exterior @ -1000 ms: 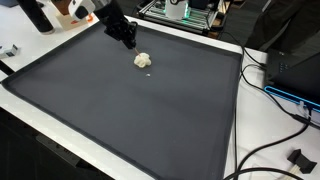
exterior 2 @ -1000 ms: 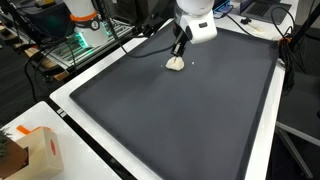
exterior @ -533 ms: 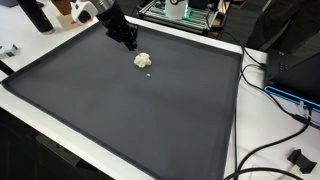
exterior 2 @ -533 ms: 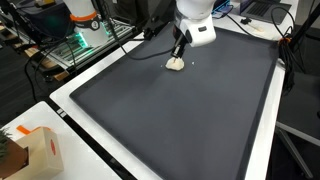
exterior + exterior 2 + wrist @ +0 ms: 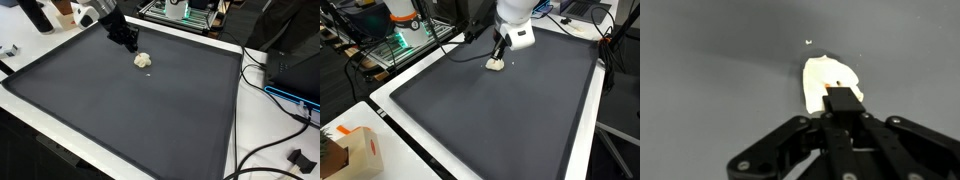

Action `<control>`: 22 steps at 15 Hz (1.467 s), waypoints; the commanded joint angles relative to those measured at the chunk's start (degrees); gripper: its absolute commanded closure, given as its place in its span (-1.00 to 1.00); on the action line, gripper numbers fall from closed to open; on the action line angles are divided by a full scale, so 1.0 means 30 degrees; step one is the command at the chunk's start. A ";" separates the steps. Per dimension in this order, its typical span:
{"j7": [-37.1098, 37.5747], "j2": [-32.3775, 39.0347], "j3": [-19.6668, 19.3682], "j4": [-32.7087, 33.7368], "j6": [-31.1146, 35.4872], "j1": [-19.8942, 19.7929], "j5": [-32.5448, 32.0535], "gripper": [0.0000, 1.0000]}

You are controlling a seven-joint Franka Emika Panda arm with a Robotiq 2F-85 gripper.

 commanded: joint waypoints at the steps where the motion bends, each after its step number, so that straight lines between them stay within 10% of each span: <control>1: -0.0105 0.0249 0.0235 -0.0347 0.0638 -0.0186 0.0101 0.94; 22: 0.0302 -0.2061 -0.0041 -0.0418 -0.0301 -0.0173 -0.0235 0.94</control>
